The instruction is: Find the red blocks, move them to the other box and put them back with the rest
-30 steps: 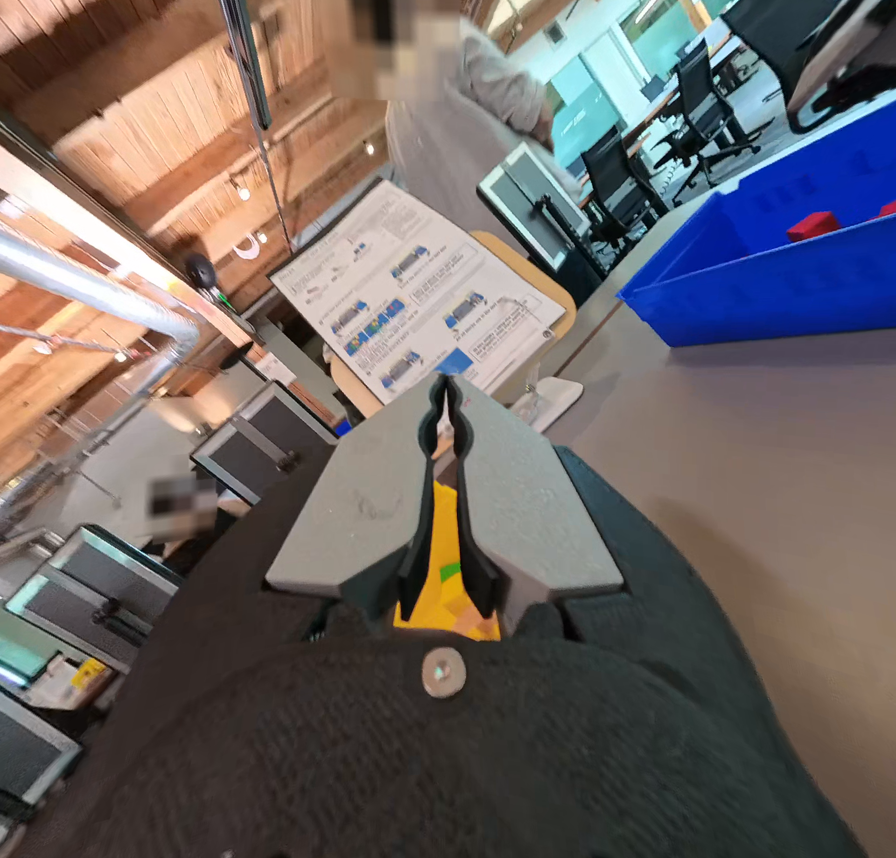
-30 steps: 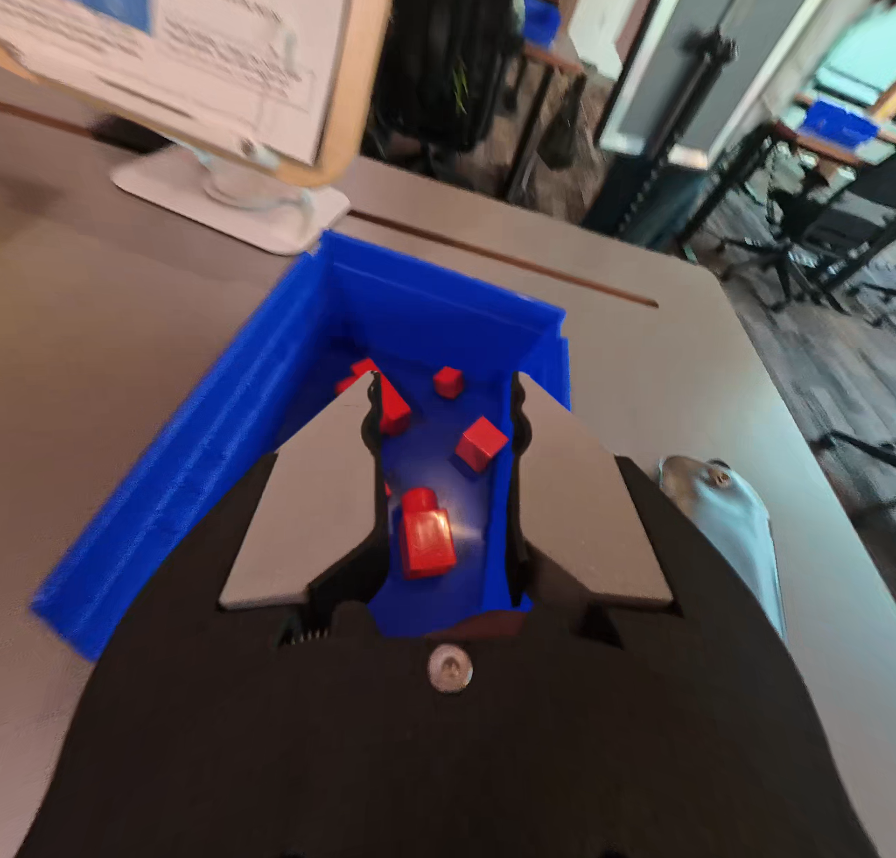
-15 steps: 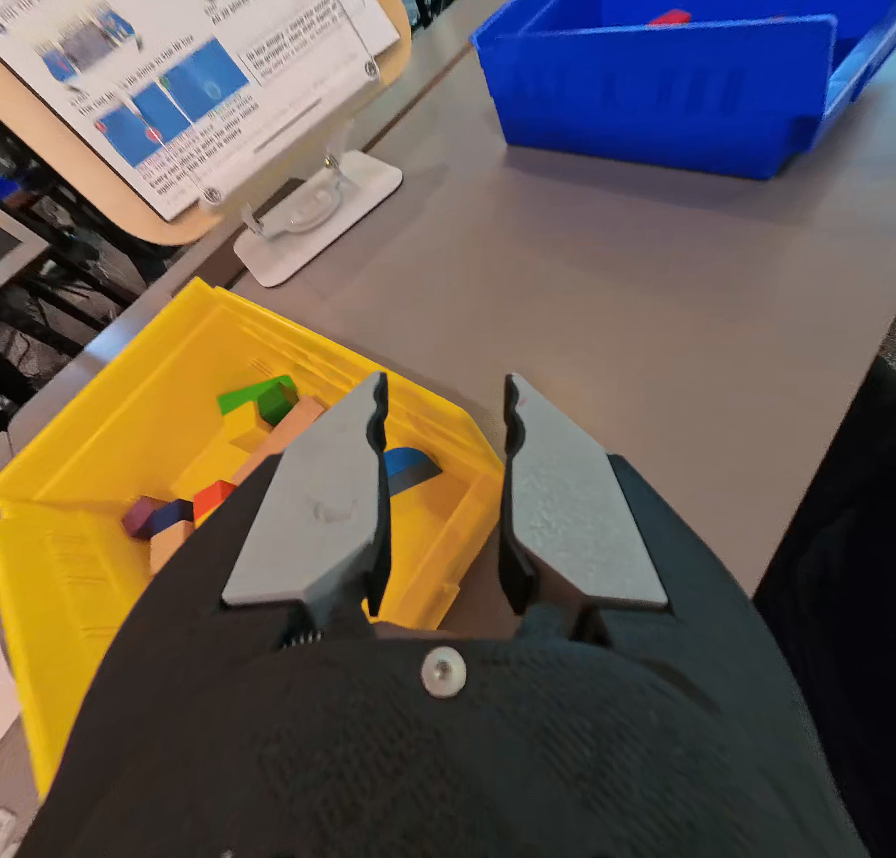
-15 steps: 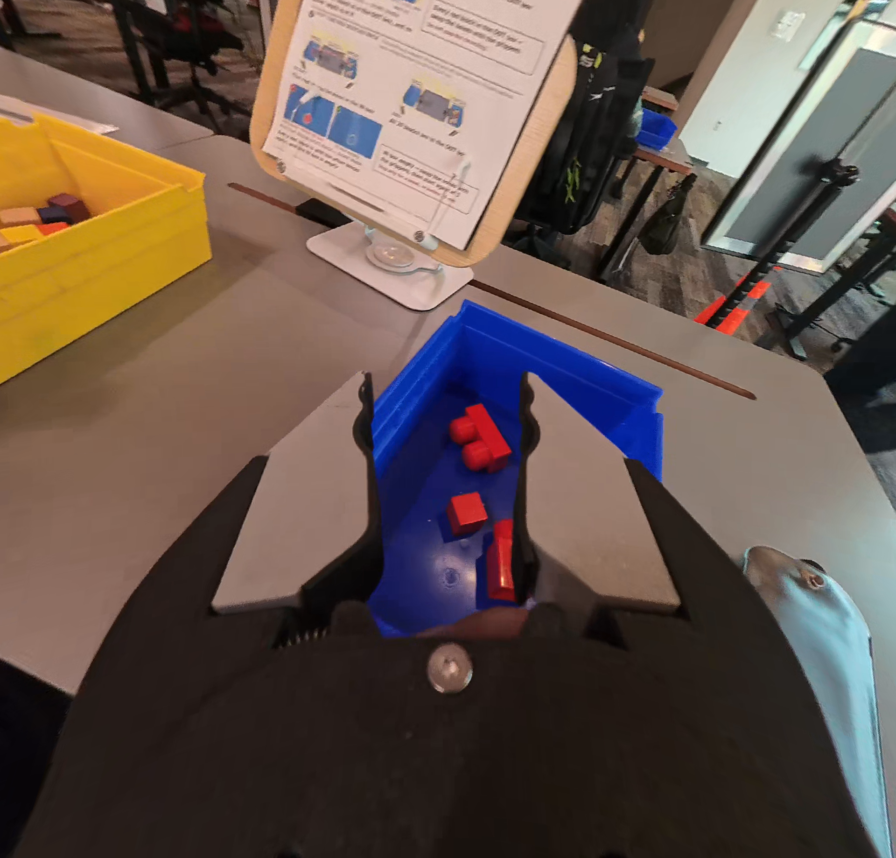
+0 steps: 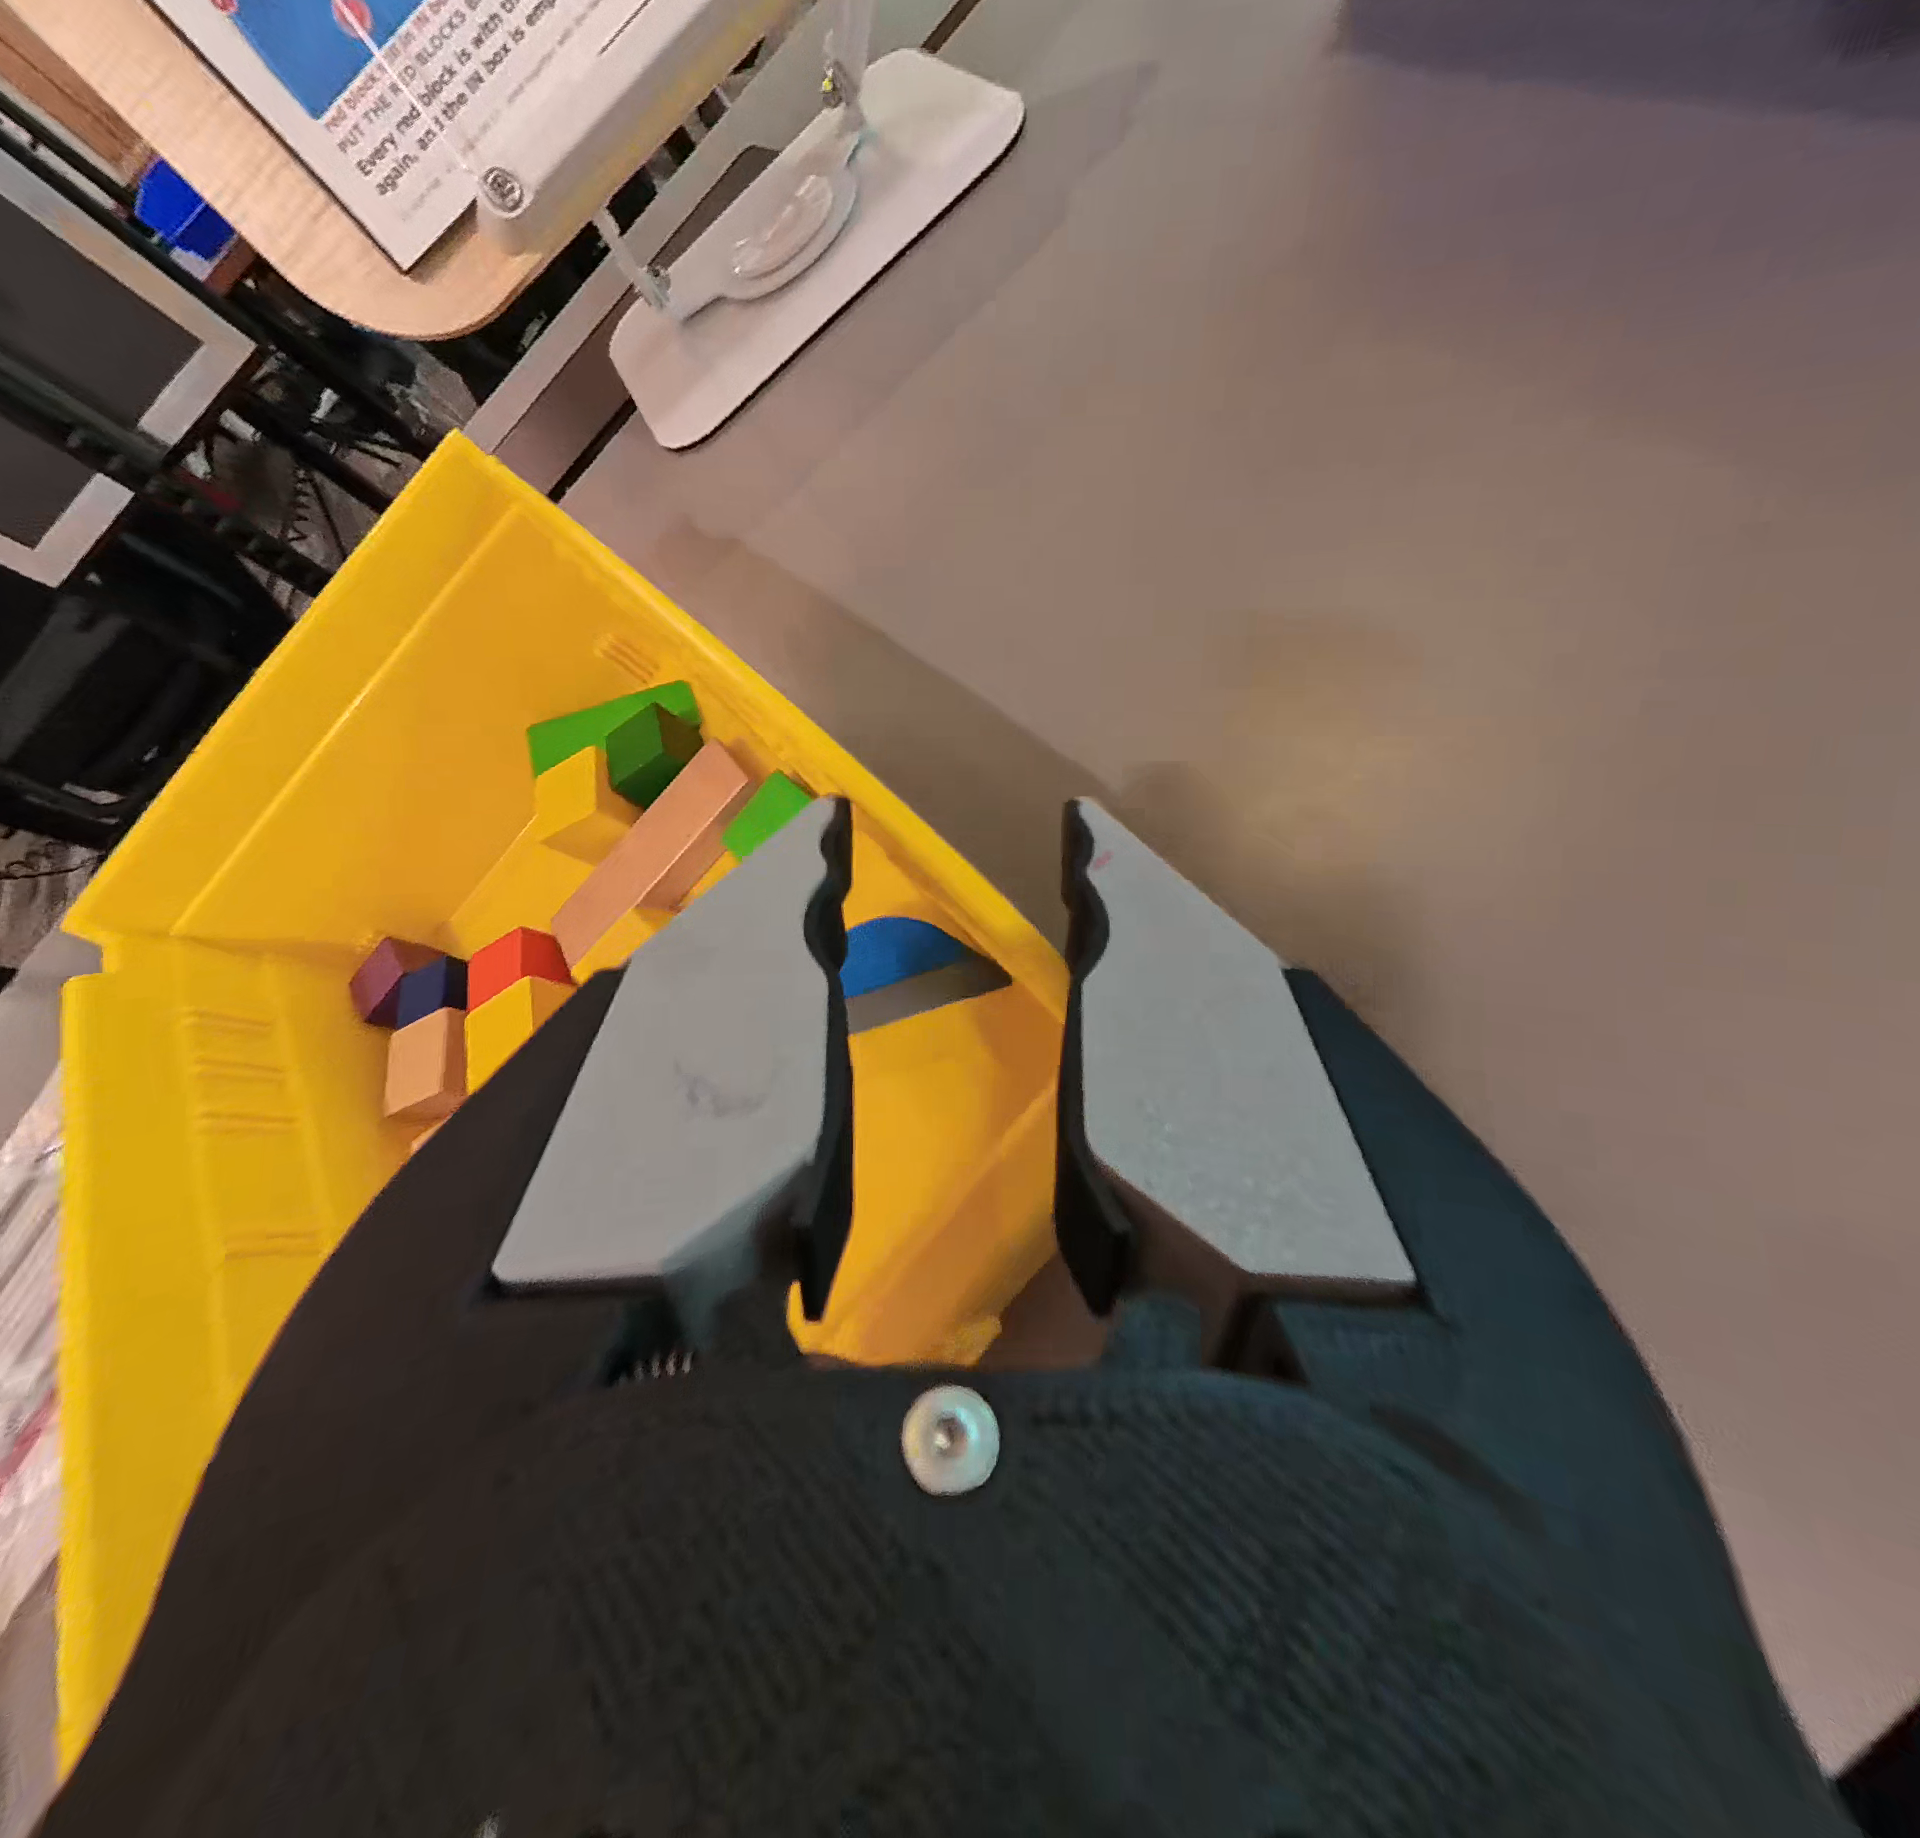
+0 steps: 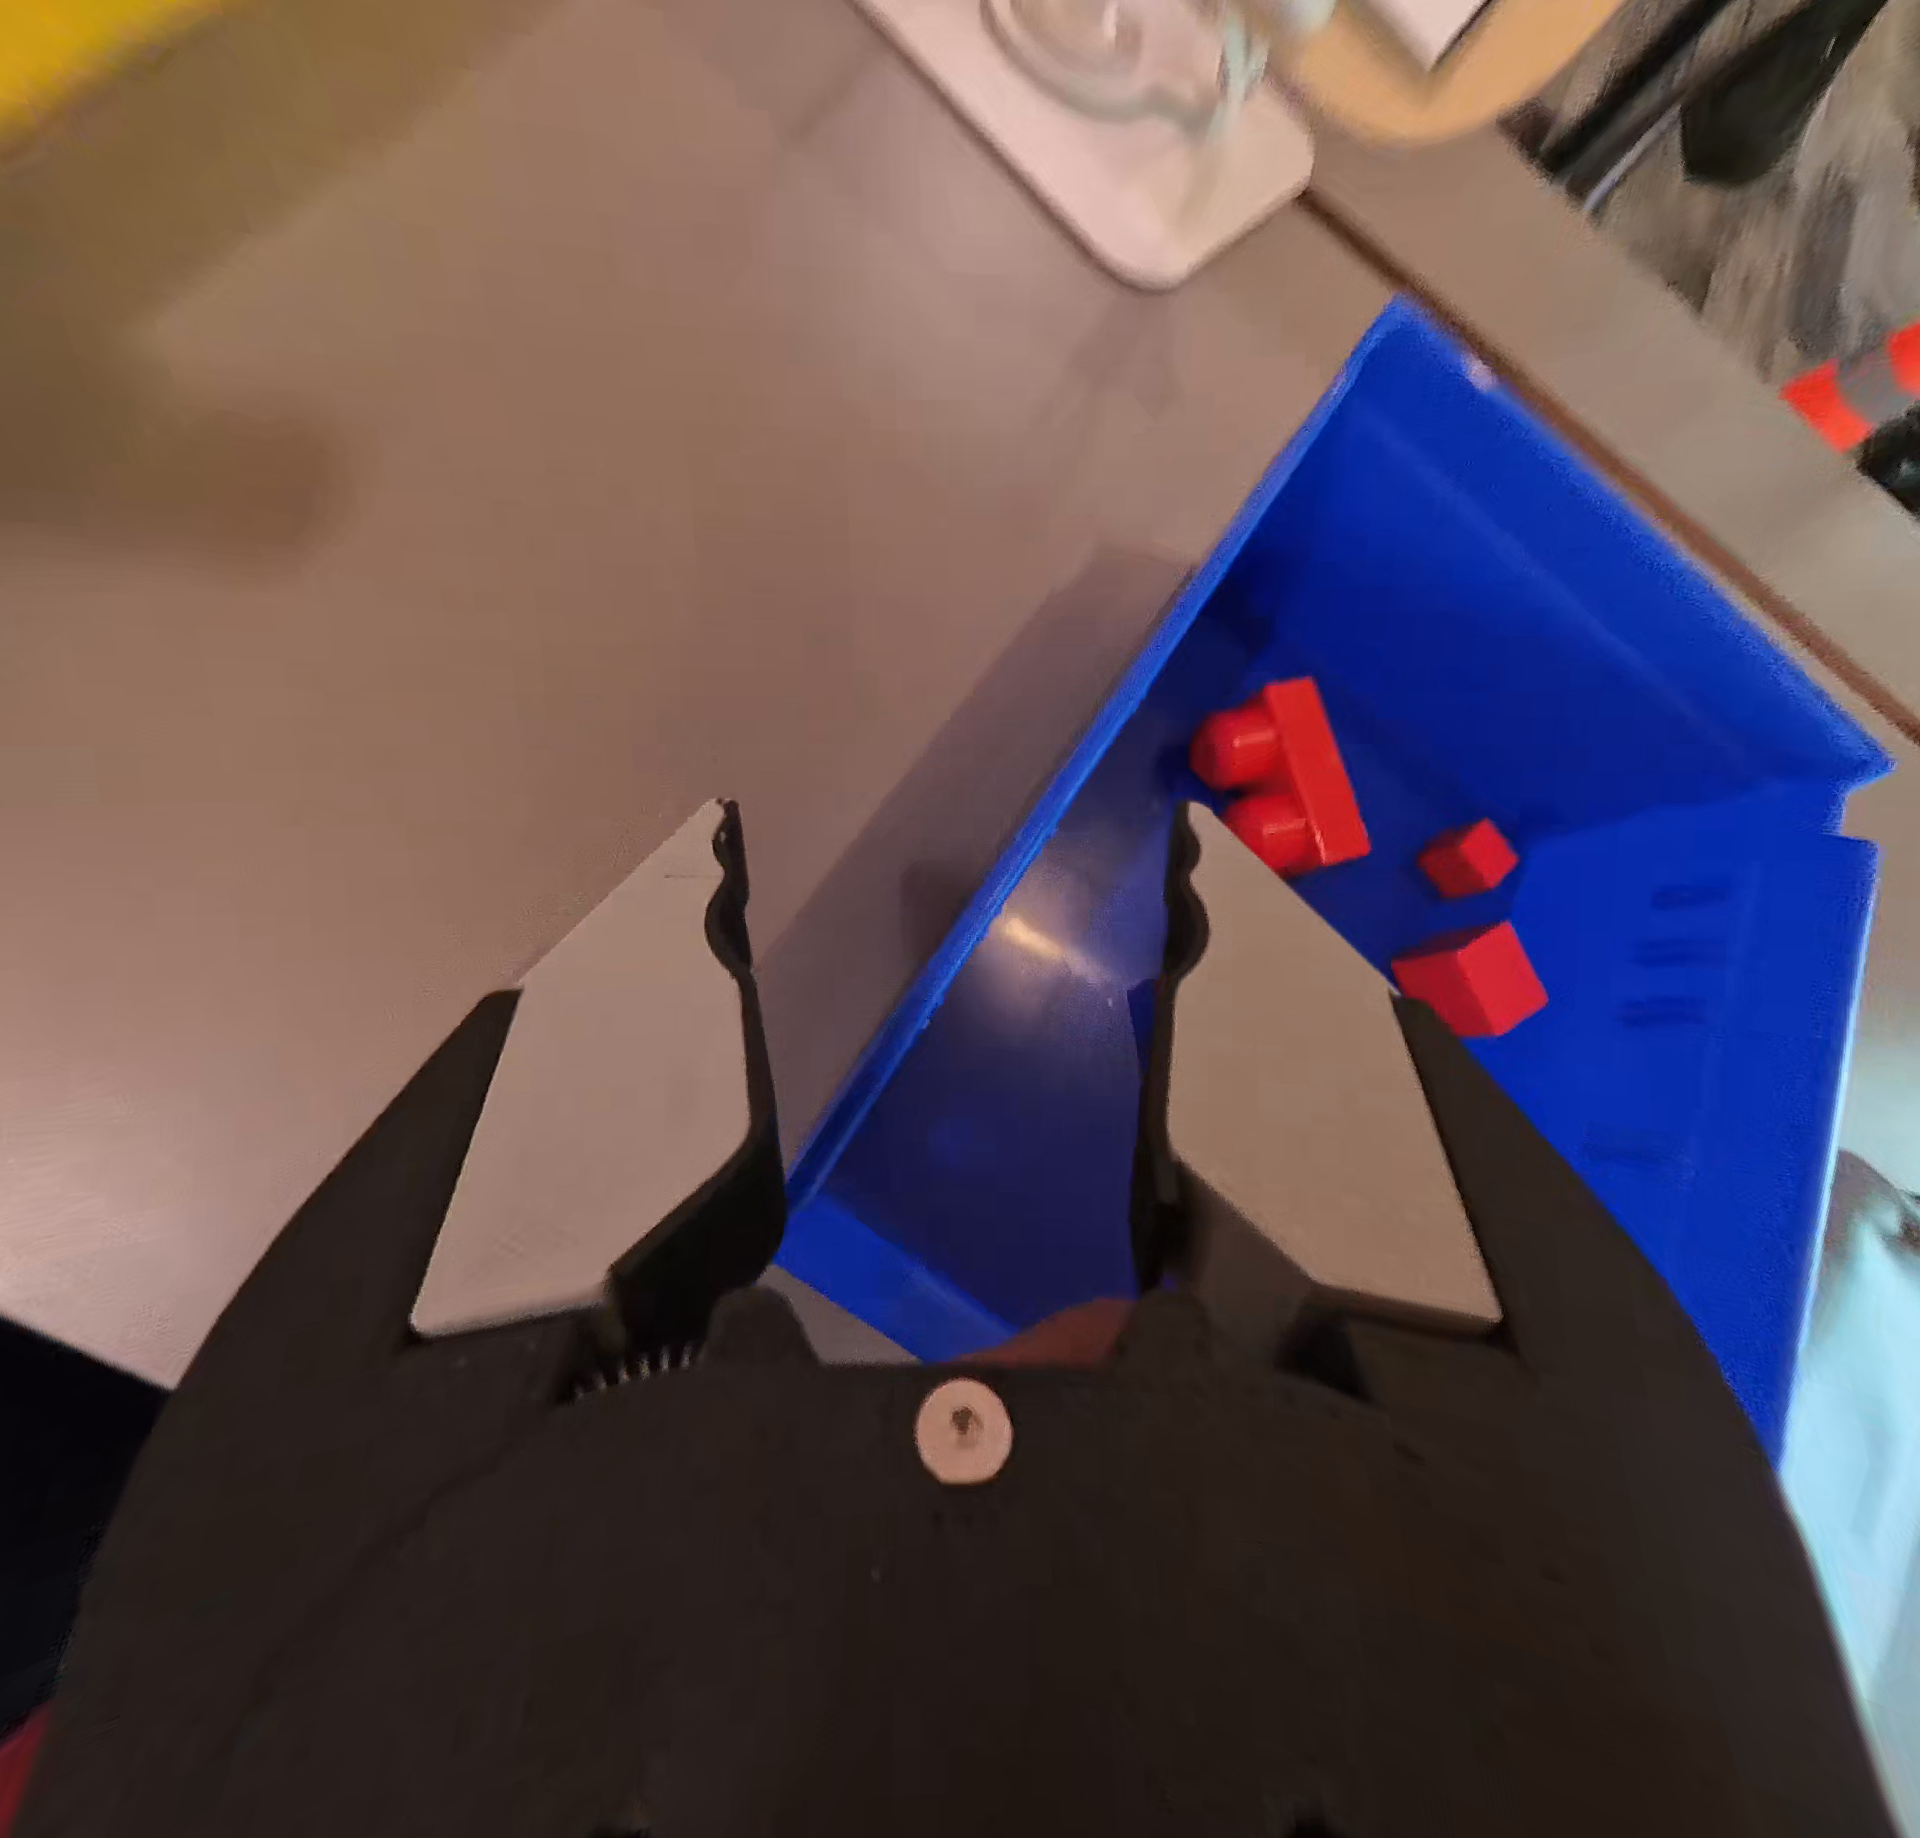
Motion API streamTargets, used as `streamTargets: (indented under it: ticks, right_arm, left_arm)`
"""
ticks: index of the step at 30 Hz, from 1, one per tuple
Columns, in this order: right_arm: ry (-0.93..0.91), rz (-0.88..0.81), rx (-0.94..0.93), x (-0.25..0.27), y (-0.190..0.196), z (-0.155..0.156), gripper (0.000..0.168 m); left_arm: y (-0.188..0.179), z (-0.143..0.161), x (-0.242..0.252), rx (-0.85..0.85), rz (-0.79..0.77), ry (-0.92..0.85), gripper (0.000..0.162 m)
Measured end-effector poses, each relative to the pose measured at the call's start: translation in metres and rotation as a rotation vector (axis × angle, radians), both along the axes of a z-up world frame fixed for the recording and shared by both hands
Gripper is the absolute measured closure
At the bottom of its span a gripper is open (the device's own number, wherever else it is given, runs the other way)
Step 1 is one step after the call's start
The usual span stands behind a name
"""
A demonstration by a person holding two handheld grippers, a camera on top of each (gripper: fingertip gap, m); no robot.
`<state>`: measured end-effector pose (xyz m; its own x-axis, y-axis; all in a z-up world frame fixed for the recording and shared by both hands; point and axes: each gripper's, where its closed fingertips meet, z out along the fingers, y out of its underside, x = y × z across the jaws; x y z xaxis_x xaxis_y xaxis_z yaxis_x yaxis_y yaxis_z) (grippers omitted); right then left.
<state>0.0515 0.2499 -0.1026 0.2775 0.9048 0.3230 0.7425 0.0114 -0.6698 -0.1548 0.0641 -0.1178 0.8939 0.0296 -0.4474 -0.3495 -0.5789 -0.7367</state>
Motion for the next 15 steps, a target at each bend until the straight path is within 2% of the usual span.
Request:
streamTargets:
  ticks: [3,4,5,7,13,15]
  right_arm:
    - [-0.131,-0.025,-0.018,0.006,0.008,-0.029,0.082]
    - [-0.157,-0.027,-0.020,0.009,0.010,-0.033,0.088]
    - [-0.181,-0.027,-0.009,0.013,0.013,-0.036,0.105]
    - [-0.208,-0.038,-0.009,0.021,0.017,-0.037,0.125]
    - [-0.142,-0.108,-0.082,0.050,0.042,-0.025,0.162]
    - [-0.124,-0.111,-0.104,0.057,0.050,-0.025,0.165]
  left_arm:
    - [-0.013,-0.001,-0.021,-0.050,0.063,0.061,0.134]
    - [-0.020,0.000,-0.031,-0.064,0.094,0.068,0.138]
    - [-0.027,0.000,-0.043,-0.075,0.131,0.077,0.143]
    - [-0.044,0.001,-0.070,-0.095,0.212,0.095,0.152]
    - [-0.066,-0.003,-0.112,0.001,0.273,-0.083,0.157]
    - [-0.065,-0.009,-0.115,-0.002,0.271,-0.081,0.154]
